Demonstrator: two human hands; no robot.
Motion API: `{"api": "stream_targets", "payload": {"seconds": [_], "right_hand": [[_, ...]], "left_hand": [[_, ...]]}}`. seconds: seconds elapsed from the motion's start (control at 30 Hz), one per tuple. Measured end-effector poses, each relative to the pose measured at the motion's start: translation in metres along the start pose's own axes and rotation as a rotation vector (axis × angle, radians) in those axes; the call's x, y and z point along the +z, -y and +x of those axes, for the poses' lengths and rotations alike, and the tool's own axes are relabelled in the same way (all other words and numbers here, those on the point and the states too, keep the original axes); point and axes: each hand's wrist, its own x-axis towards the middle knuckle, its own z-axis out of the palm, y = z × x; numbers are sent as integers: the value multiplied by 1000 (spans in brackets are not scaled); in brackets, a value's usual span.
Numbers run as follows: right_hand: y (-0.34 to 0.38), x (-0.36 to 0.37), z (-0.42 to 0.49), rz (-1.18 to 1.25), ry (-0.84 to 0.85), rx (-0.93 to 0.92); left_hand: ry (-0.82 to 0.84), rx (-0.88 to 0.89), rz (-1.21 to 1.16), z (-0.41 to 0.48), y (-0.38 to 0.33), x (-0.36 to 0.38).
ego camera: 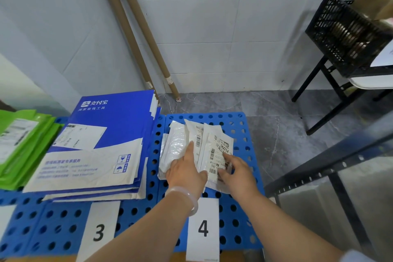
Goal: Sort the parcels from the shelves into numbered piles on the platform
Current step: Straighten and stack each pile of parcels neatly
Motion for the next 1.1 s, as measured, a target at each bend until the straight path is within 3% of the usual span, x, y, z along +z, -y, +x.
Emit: {"api": "stream_targets", "payload": {"seconds": [0.1,0.17,0.33,0.4,0.5,0.67,0.77,0.83,1.0,1.1], "right_hand": [[0,1,0,64,-34,22],[-2,-1,-1,124,-37,44],[-5,-9,-2,298,-3,82],[-6,-14,-1,360,1,125],[-10,-20,1,639,80,230],[-11,-34,4,772,-1,248],[-15,-42,5,858,-29,242],[-22,-44,6,843,-64,258],[-30,-43,5,701,-153,279],[-35,-43,4,643,-175,305]], "left_hand": [[-25,124,-3,-3,-1,0],[18,177,-159,-8,-1,0],[101,132,-673,-6,8,-3],[126,142,-760,-3,9,-5],[197,177,-791,1,10,-5],[209,161,-669,1,8,2],[-10,125,-479,-1,11,-3],[-68,112,-331,2,16,-4],[13,93,84,9,15,0],[10,42,194,13,15,2]]}}
